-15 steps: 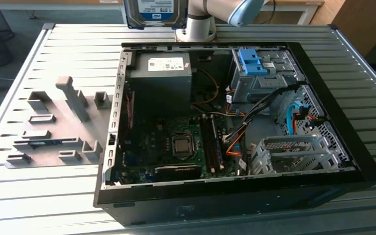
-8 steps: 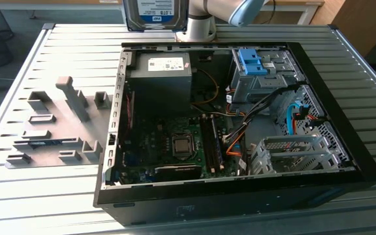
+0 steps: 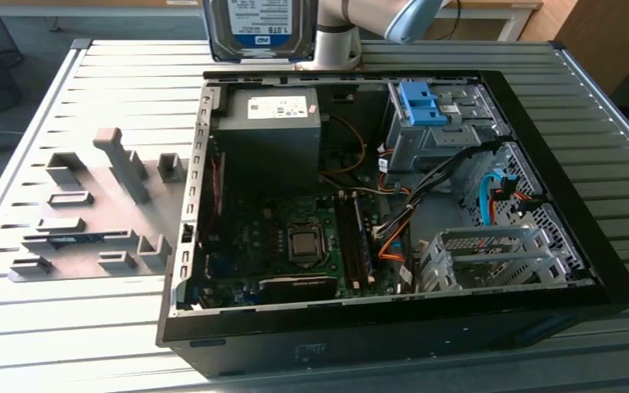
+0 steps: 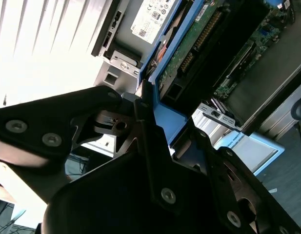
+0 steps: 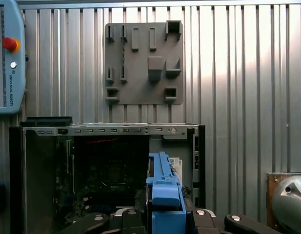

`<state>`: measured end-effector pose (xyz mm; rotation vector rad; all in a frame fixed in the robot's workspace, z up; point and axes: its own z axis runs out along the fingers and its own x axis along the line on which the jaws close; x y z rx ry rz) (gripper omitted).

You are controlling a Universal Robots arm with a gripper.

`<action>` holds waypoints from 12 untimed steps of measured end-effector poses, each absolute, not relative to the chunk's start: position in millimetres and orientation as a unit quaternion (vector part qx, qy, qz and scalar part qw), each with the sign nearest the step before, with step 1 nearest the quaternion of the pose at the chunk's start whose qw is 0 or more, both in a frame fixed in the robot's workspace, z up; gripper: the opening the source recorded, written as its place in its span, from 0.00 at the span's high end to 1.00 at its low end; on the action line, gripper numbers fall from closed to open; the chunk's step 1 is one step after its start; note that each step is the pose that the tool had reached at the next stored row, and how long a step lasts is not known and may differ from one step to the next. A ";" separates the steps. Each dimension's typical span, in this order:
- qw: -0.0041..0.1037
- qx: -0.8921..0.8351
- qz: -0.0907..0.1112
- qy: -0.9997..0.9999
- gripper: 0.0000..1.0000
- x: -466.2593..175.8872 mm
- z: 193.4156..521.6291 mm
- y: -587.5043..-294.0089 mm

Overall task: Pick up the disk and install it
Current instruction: 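Pick up the disk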

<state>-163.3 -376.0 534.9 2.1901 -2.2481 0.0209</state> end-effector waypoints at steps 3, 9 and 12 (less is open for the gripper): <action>0.001 0.698 0.007 -0.716 0.63 -163.2 534.7 -383.3; 0.002 0.698 0.007 -0.716 0.63 -152.1 534.4 -392.2; 0.002 0.698 0.007 -0.716 0.63 -138.9 533.7 -393.7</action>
